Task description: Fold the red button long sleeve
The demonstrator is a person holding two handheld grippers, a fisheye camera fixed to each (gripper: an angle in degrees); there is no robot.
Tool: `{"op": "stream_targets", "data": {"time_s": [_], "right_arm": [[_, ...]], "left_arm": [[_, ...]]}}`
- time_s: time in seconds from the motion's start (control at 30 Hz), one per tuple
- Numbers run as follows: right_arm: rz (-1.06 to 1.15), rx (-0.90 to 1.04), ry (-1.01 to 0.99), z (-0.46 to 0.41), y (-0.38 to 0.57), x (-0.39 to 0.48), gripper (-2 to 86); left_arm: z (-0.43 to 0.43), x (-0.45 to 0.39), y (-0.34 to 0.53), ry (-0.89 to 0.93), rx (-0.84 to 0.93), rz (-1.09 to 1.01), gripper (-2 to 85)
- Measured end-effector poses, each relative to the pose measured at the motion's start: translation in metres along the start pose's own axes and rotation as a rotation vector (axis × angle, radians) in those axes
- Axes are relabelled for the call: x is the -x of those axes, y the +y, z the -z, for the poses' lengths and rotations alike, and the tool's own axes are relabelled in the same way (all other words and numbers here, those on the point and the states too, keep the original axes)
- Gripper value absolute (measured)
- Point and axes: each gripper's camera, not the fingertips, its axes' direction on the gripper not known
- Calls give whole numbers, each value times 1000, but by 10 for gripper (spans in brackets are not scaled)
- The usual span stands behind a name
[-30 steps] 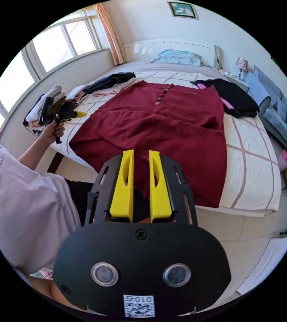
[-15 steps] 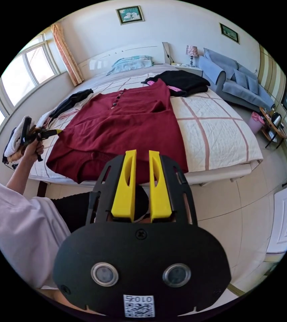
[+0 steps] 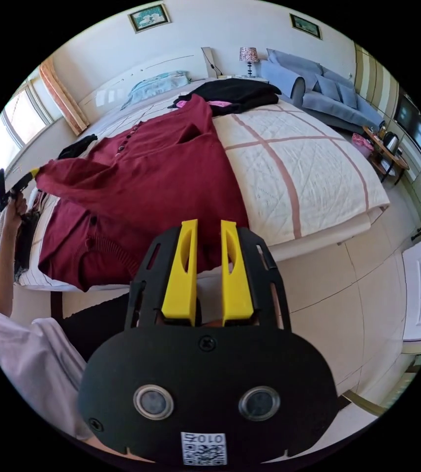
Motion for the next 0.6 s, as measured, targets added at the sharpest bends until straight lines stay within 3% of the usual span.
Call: {"op": "stream_targets", "data": {"time_s": [0.1, 0.13, 0.4, 0.53, 0.6], "right_arm": [[-16, -15, -43, -5, 2, -14, 85], [-10, -8, -56, -6, 1, -19, 84], [170, -32, -40, 7, 11, -15, 97], [203, 207, -123, -29, 28, -11, 113], [190, 215, -126, -38, 39, -11, 115]], "left_arm": [[-57, 49, 53, 128, 159, 290, 3], [-70, 49, 64, 102, 225, 299, 5], [-52, -13, 63, -58, 292, 201, 63], [-30, -91, 75, -62, 323, 0, 78], [-25, -133, 83, -143, 335, -104, 80]]}}
